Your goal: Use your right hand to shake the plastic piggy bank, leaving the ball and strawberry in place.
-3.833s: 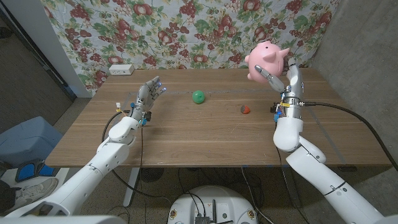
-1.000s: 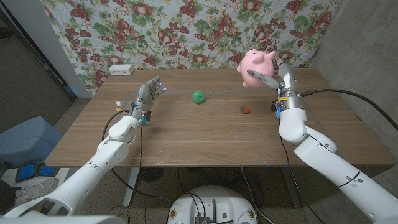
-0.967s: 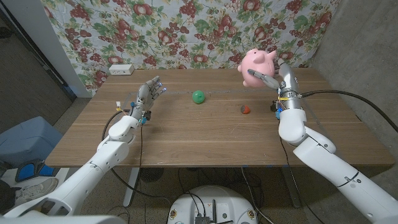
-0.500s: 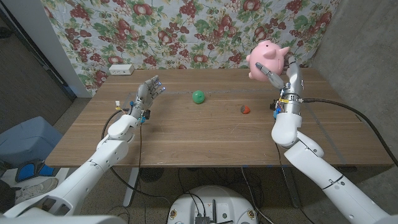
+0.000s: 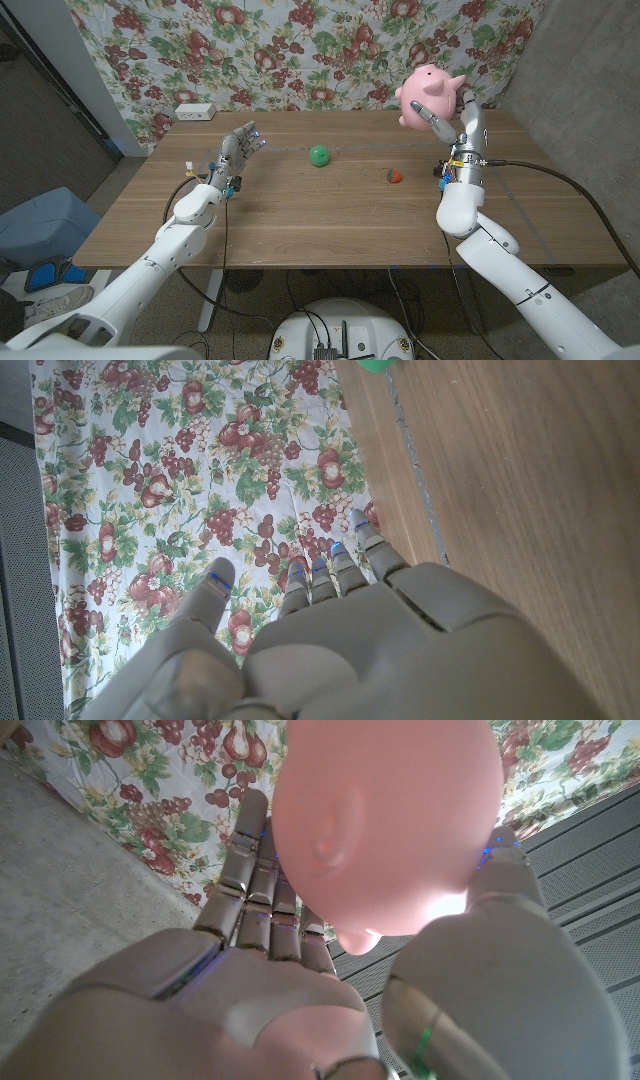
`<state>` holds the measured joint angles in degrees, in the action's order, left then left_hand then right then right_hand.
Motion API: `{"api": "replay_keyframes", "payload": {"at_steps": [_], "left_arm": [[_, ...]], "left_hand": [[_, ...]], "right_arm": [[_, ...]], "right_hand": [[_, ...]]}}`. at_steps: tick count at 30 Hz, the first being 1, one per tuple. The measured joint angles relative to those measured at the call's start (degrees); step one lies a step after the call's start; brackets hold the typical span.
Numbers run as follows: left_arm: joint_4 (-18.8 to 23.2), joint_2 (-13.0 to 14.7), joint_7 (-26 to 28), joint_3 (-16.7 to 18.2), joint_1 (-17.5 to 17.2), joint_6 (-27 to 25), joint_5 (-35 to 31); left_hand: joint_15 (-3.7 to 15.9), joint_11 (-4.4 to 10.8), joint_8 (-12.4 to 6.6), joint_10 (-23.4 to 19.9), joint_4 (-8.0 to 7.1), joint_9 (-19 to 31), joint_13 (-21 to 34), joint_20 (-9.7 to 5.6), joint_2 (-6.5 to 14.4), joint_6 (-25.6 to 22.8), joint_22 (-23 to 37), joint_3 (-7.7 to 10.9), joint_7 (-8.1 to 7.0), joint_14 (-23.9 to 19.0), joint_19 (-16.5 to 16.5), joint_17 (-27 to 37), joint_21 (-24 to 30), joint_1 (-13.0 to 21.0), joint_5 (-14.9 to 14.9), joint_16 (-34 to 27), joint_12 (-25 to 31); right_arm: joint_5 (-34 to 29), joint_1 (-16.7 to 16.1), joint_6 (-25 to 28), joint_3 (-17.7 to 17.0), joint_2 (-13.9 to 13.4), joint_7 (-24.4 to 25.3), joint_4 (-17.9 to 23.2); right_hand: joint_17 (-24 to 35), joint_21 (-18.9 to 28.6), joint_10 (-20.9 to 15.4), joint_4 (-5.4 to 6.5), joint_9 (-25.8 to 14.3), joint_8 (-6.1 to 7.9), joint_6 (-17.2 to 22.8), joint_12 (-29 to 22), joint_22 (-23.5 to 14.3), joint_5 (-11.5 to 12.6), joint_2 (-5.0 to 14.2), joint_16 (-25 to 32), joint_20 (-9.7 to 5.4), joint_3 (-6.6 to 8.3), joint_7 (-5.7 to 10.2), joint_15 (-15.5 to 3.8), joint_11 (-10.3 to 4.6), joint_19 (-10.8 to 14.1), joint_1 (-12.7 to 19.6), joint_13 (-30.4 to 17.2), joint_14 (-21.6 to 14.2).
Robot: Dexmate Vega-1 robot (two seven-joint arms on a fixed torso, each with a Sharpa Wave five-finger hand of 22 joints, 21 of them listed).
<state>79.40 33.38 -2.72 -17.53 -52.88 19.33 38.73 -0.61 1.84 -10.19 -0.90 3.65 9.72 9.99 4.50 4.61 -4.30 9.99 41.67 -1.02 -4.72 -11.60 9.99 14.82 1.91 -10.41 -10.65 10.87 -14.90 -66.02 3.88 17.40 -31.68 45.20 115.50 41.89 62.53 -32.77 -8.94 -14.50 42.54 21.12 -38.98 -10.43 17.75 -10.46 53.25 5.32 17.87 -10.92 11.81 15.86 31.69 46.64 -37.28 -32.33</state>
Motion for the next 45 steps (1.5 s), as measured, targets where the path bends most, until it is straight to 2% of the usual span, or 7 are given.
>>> {"api": "replay_keyframes", "payload": {"at_steps": [4, 13, 16, 18, 27, 38, 45], "left_arm": [[0.3, 0.0, 0.2, 0.0, -0.1, -0.1, 0.0], [1.4, 0.3, 0.8, -0.1, -0.7, -0.4, -0.4], [1.9, 0.3, 1.1, -0.1, -1.0, -0.5, -0.4], [2.3, 0.4, 1.5, -0.1, -1.3, -0.6, -0.6], [3.8, 0.7, 2.4, -0.1, -2.2, -0.8, -0.9], [5.3, 0.9, 3.2, 0.1, -3.2, -0.9, -1.3], [6.0, 1.0, 3.6, 0.1, -3.7, -0.9, -1.4]], "left_hand": [[0.0, 0.0, 0.0, 0.0, 0.0, 0.0, 0.0, 0.0, 0.0, 0.0, 0.0, 0.0, 0.0, 0.0, 0.0, 0.0, 0.0, 0.0, 0.0, 0.0, 0.0], [0.0, 0.0, 0.0, 0.0, 0.0, 0.0, 0.0, 0.21, 0.0, 0.0, 0.0, 0.0, 0.0, 0.0, -0.2, -0.1, -0.2, 0.0, 0.0, 0.0, 0.0], [0.0, 0.0, 0.0, 0.0, 0.0, 0.0, 0.0, 0.21, 0.0, 0.0, 0.0, 0.0, 0.0, 0.0, -0.2, -0.1, -0.2, 0.0, 0.0, 0.0, 0.0], [0.0, 0.0, 0.0, 0.0, 0.0, 0.0, 0.0, 0.21, 0.0, 0.0, 0.0, 0.0, 0.0, 0.0, -0.2, -0.1, -0.2, 0.0, 0.0, 0.0, 0.0], [0.0, 0.0, 0.0, 0.0, 0.0, 0.0, 0.0, 0.21, 0.0, 0.0, 0.0, 0.0, 0.0, 0.0, -0.2, -0.1, -0.4, 0.0, 0.0, 0.0, 0.0], [0.0, 0.0, 0.0, 0.0, 0.0, 0.0, 0.0, 0.2, 0.0, 0.0, 0.0, 0.0, 0.0, 0.0, -0.2, -0.1, -0.6, 0.0, 0.0, 0.0, 0.0], [0.0, 0.0, 0.0, 0.0, 0.0, 0.0, 0.0, 0.2, 0.0, 0.0, 0.0, 0.0, 0.0, 0.0, -0.2, -0.1, -0.6, 0.0, 0.0, 0.0, 0.0]], "right_arm": [[1.0, -0.2, 1.6, -0.5, -1.4, -3.3, 1.3], [5.0, -0.2, 8.1, -1.2, -6.5, -14.3, 5.9], [6.4, 0.2, 10.6, -1.3, -8.1, -18.0, 7.3], [7.7, 0.9, 12.8, -1.3, -10.1, -21.0, 8.8], [12.2, 3.2, 20.1, -0.5, -15.2, -29.5, 12.2], [16.0, 4.6, 25.1, 0.2, -19.2, -33.1, 14.8], [16.2, 3.2, 24.1, 0.1, -19.8, -29.8, 15.3]], "right_hand": [[0.0, 0.0, 0.0, 0.0, 0.0, 0.01, 0.2, 0.0, 0.0, 0.0, 0.0, 0.0, 0.0, 0.0, 0.17, 0.16, 0.0, 0.0, 0.0, 0.0, -0.2], [0.0, 0.0, 0.0, 0.0, 0.0, 0.01, 0.2, 0.0, 0.0, 0.0, 0.0, 0.0, 0.0, 0.0, 0.17, 0.16, 0.0, 0.0, 0.0, 0.0, -0.2], [0.0, 0.0, 0.0, 0.0, 0.0, 0.01, 0.2, 0.0, 0.0, 0.0, 0.0, 0.0, 0.0, 0.0, 0.17, 0.16, 0.0, 0.0, 0.0, 0.0, -0.2], [0.0, 0.0, 0.0, 0.0, 0.0, 0.01, 0.2, 0.0, 0.0, 0.0, 0.0, 0.0, 0.0, 0.0, 0.17, 0.16, 0.0, 0.0, 0.0, 0.0, -0.2], [0.0, 0.5, 0.0, 0.0, 0.0, 0.01, 0.2, 0.0, 0.0, 0.0, 0.0, 0.0, 0.32, 0.0, 0.17, 0.16, 0.0, -0.3, 0.0, 0.0, -0.2], [0.0, 0.5, 0.0, 0.0, 0.0, 0.01, 0.2, 0.0, 0.0, 0.0, 0.0, 0.0, 0.32, 0.0, 0.17, 0.16, 0.01, -0.3, 0.0, 0.0, -0.2], [0.0, 0.5, 0.0, 0.0, 0.0, 0.01, 0.2, 0.0, 0.0, 0.0, 0.0, 0.0, 0.32, 0.0, 0.17, 0.16, 0.01, -0.3, 0.0, 0.0, -0.2]]}}
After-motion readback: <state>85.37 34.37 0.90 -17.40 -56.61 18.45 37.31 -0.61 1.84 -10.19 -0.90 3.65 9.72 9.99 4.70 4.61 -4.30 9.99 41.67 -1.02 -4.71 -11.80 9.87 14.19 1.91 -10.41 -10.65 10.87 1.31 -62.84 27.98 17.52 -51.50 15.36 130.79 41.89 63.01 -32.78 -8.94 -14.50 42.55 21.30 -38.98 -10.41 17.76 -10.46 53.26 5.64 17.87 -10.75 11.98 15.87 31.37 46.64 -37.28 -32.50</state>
